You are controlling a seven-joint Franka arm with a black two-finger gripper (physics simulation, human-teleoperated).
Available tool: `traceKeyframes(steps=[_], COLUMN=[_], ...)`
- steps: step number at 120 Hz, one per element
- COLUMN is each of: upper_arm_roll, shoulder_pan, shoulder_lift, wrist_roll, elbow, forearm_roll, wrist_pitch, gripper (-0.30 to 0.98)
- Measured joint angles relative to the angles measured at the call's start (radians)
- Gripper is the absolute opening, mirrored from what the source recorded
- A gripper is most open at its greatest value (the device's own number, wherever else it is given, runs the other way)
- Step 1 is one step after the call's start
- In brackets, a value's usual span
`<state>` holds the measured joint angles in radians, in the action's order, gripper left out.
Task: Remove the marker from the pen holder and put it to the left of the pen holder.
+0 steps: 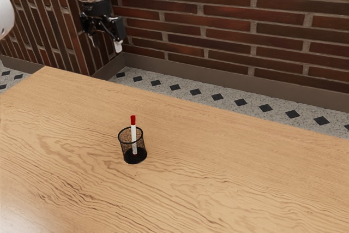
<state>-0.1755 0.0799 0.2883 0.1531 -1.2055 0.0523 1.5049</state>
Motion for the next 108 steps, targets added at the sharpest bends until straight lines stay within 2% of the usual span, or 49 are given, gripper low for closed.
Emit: traceKeyframes(steps=[24, 34, 45, 62, 88, 108], upper_arm_roll=[0.003, 0.052, 0.103, 0.128, 0.116, 0.086], shoulder_pan=[-0.002, -0.002, 0.001, -0.001, -0.009, -0.011], shoulder_lift=[0.006, 0.029, 0.108, 0.241, 0.365, 0.368], wrist_roll=[-0.005, -0.032, -0.101, -0.212, -0.256, -0.243], elbow=[0.005, 0.017, 0.016, 0.021, 0.052, 0.067], forearm_roll=[-0.012, -0.030, -0.041, -0.044, 0.058, 0.067], wrist_pitch=[0.000, 0.019, 0.082, 0.177, 0.226, 0.176], gripper=[0.69, 0.69, 0.69, 0.69, 0.69, 0.69])
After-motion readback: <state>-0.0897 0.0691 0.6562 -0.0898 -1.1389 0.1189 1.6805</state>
